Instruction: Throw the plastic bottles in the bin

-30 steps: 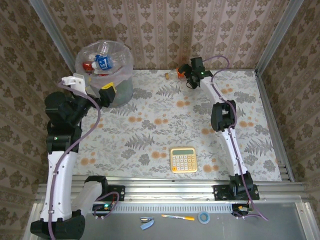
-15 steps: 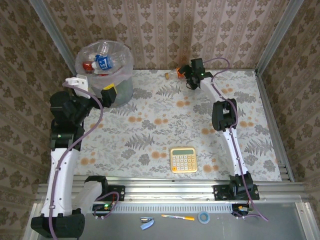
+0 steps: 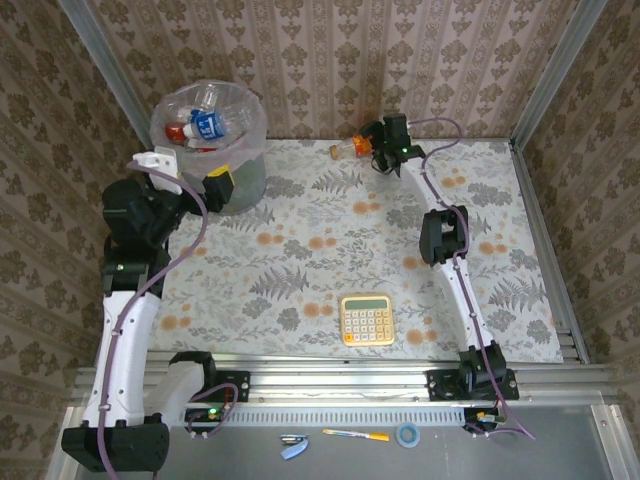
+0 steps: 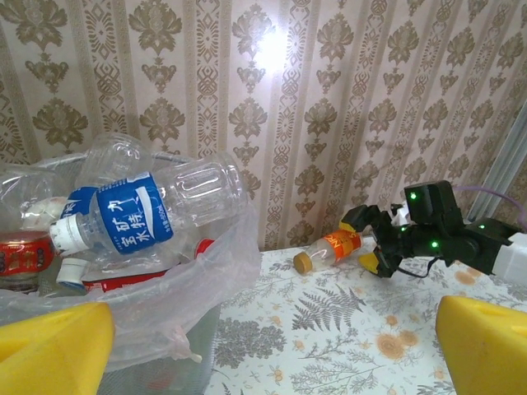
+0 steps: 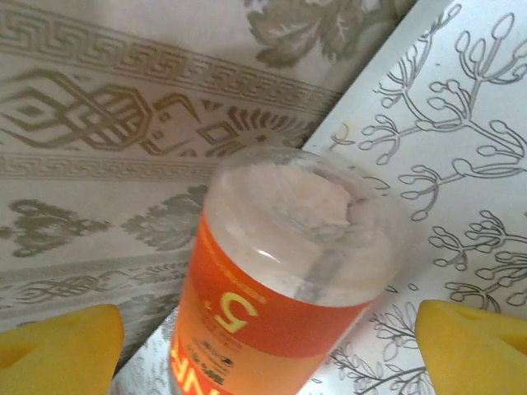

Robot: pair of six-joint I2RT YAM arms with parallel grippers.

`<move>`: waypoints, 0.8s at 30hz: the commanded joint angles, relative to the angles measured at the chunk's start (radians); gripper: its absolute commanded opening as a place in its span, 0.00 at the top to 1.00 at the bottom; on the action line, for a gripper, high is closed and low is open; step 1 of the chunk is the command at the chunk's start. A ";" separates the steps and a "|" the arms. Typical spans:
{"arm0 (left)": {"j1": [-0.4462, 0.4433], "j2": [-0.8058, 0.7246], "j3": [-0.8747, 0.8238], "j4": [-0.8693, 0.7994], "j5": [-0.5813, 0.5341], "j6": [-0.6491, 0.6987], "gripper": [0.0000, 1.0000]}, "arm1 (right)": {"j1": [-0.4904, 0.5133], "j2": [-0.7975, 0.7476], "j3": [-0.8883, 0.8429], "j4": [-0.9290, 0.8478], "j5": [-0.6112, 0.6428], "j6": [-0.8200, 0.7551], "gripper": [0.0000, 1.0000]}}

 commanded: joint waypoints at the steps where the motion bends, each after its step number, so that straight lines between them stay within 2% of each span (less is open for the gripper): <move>1: -0.005 -0.004 -0.001 0.031 -0.021 -0.002 0.00 | -0.008 0.043 0.029 -0.001 0.030 0.038 0.10; 19: -0.001 -0.011 0.023 -0.010 -0.017 -0.027 0.00 | -0.012 0.019 0.038 -0.316 -0.014 -0.054 0.33; 24: 0.001 -0.047 0.015 -0.031 -0.028 -0.014 0.00 | 0.004 -0.144 -0.187 -0.321 0.013 -0.129 0.35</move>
